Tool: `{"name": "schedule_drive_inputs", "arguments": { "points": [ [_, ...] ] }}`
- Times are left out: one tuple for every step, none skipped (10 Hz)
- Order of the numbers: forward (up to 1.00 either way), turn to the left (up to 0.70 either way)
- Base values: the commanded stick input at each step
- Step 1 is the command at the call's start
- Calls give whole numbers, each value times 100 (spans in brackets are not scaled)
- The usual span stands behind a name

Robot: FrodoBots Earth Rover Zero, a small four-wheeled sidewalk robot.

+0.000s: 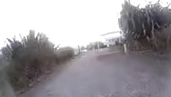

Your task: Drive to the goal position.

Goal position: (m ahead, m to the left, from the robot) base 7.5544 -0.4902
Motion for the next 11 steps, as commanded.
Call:
{"name": "schedule_drive_inputs", "arguments": {
  "points": [
    [85,0],
    [85,0],
    [85,0],
    [85,0],
    [85,0],
    [85,0],
    [85,0],
    [85,0],
    [85,0],
    [85,0],
    [85,0]
  ]
}}
